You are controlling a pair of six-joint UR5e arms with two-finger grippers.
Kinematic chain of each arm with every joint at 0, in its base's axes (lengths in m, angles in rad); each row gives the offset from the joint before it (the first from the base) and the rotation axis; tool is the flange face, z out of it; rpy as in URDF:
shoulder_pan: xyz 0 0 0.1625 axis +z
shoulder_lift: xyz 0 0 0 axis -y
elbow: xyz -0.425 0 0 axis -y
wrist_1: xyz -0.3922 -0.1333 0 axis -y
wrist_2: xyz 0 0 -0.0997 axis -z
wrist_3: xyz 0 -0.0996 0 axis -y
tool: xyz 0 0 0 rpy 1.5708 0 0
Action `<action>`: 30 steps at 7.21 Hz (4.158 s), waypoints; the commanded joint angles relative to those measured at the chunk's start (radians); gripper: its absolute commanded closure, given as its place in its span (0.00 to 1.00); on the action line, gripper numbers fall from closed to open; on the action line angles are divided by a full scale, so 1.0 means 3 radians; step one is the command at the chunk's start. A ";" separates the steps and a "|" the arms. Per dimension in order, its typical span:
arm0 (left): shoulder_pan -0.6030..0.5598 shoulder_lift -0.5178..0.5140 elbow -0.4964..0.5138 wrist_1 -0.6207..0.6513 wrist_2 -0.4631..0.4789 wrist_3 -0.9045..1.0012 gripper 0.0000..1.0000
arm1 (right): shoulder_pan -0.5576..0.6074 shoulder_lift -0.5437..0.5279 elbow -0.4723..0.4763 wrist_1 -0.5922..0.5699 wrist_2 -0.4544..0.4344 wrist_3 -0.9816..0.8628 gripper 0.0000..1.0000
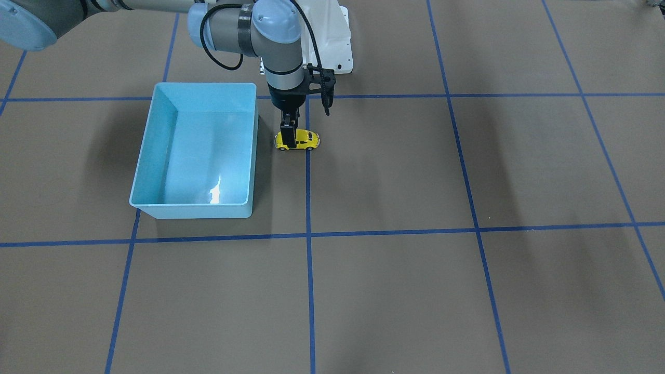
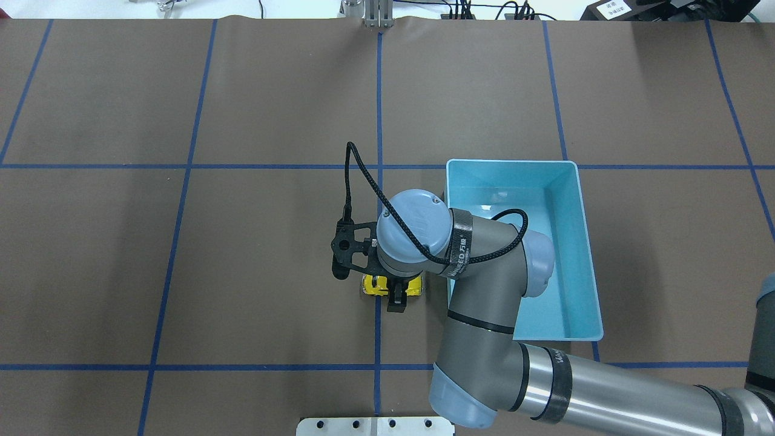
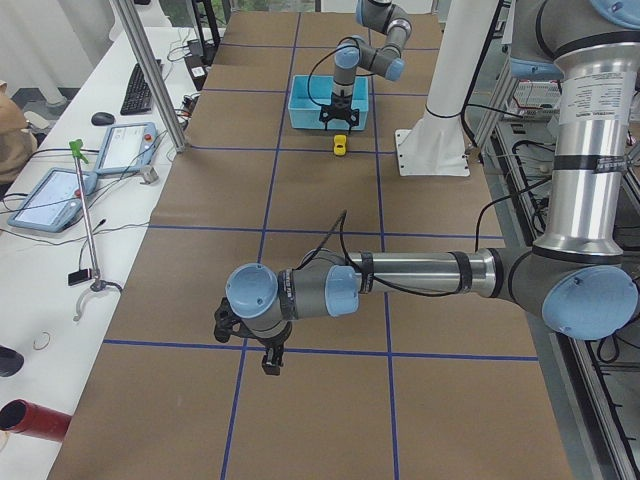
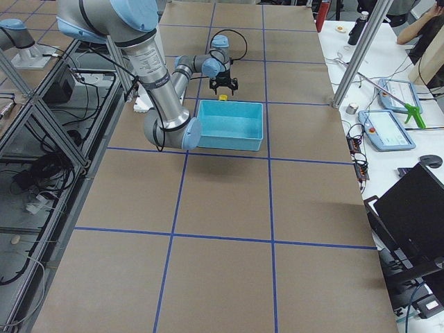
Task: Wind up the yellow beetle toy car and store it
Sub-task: 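Close the right gripper on the yellow car and lift it, then carry the car into the light-blue bin and lower it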
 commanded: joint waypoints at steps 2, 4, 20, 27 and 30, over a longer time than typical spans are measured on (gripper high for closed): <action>0.0002 0.0001 0.0005 -0.0009 0.0005 -0.0011 0.00 | -0.0012 0.0072 -0.0241 0.0189 -0.0060 0.0002 0.00; 0.0002 0.0001 0.0005 -0.0009 0.0000 -0.0011 0.00 | -0.0084 0.0078 -0.0283 0.0204 -0.0106 0.0007 0.00; 0.0002 -0.0004 -0.0005 -0.0004 0.0005 -0.0021 0.00 | 0.0657 -0.0431 0.1389 -0.1286 0.0344 -0.0769 1.00; 0.0002 -0.0004 -0.0005 -0.0004 0.0005 -0.0021 0.00 | 0.0484 -0.1210 0.0756 0.0213 0.0333 -0.0719 1.00; 0.0002 -0.0004 0.0000 -0.0004 0.0005 -0.0021 0.00 | 0.0356 -0.1211 0.0648 0.0230 0.0323 -0.0643 1.00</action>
